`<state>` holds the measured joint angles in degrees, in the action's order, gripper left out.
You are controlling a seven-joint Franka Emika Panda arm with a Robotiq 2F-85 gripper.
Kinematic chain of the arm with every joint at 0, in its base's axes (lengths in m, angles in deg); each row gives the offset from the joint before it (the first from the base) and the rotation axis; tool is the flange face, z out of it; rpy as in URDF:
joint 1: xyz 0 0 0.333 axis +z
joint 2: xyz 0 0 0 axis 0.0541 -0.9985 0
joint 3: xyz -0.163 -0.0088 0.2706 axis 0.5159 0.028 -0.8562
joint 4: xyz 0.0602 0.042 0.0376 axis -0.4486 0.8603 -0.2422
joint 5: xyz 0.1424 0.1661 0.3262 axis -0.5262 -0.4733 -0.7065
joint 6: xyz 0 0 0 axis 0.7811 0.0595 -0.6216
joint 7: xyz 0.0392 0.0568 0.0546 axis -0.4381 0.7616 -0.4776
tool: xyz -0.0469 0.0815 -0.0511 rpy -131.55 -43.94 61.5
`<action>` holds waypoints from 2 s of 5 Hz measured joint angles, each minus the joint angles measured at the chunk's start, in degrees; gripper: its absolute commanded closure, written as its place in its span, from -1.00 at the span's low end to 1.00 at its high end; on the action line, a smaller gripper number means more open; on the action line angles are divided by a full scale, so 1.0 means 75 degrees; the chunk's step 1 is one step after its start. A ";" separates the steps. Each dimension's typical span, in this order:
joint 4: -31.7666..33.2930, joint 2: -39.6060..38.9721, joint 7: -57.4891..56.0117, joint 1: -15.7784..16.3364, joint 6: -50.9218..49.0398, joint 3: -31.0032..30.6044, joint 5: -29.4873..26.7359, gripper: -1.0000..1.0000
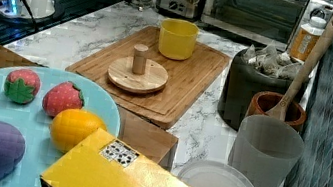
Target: Put the tea in the cup.
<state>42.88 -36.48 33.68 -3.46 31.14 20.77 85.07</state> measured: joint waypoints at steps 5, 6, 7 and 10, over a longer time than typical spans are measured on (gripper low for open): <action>0.0321 -0.0626 0.0002 0.0056 0.0591 -0.0182 0.0043 -1.00; 0.0321 -0.0606 0.0002 0.0066 0.0684 -0.0172 0.0037 -1.00; 0.0321 -0.0586 0.0002 0.0084 0.0748 -0.0170 0.0038 -1.00; 0.0321 -0.0580 0.0002 0.0090 0.0724 -0.0146 -0.0135 -1.00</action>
<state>45.28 -40.83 33.69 -2.78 36.57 19.67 84.06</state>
